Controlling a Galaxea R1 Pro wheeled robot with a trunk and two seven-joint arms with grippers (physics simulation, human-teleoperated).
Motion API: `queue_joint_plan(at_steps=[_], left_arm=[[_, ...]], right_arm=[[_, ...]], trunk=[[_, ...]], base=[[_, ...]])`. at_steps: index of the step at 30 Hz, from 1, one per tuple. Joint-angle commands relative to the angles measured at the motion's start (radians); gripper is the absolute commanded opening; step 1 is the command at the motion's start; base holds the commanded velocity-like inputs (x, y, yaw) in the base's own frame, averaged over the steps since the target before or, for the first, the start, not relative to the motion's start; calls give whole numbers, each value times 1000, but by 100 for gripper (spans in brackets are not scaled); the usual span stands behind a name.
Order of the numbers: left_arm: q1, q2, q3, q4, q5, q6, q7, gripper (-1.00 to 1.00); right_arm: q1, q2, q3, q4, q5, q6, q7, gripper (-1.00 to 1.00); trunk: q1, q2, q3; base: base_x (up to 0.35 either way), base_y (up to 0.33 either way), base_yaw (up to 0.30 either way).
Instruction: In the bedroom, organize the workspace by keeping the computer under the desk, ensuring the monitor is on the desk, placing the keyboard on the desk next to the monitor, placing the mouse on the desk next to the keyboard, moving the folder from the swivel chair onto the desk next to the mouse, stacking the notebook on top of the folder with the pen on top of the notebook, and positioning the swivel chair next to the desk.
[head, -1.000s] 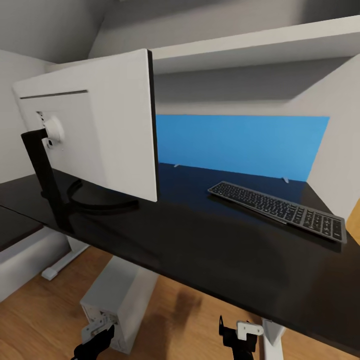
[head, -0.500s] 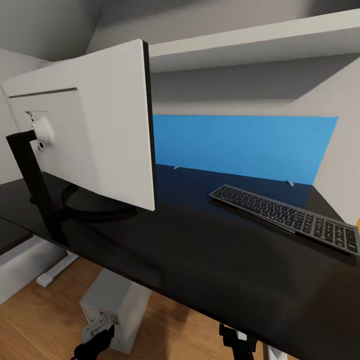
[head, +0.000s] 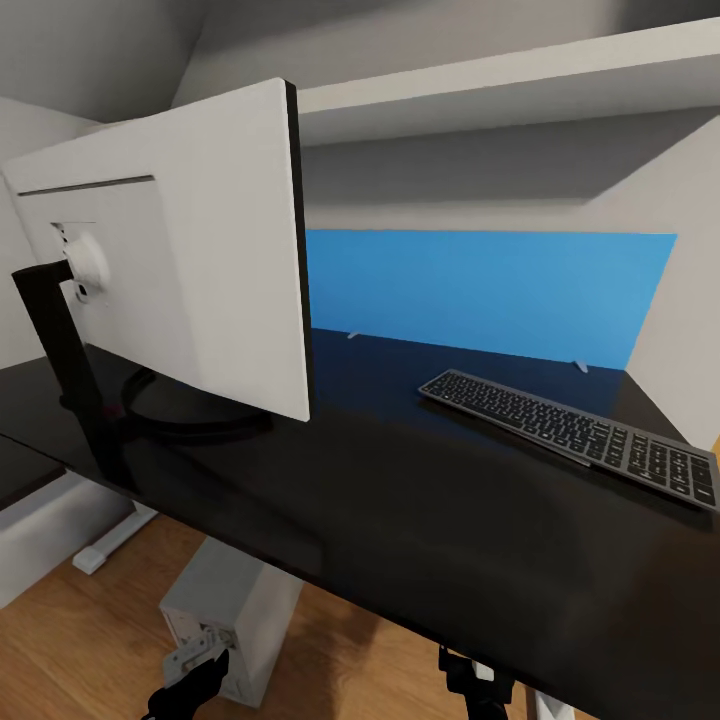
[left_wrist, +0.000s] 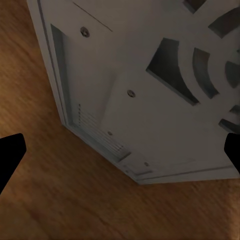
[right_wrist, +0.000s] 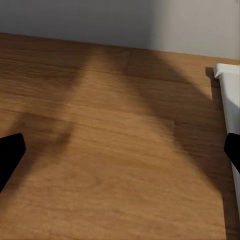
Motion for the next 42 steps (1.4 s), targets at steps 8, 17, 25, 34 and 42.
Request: queue_joint_plan(at_steps=[8,17,25,34,42], left_arm=[[-1,0,-2,-1,9,-3,0,100],[-1,0,-2,-1,9,-3,0,100],[-1,1,-2,0,9,-3,0,100],[-1,4,-2,-1,9,-3,0,100],[-1,6,-2,-1,9,-3,0,100]], right_arm=[[0,-1,9,1,-9,-4,-5,100],[0,-1,9,1,-8,-4,-5,100],[-1,-4,7,3,-8,-22,-6,100],[-1,-6,7,95,-8,-80,-5,100],[0,0,8,238,-8,-292,-6,100]], trunk=[[0,0,-1],[0,0,-1],[0,0,-1],[0,0,-1],[0,0,-1]], base=[[0,0,0],[0,0,0],[0,0,0],[0,0,0],[0,0,0]])
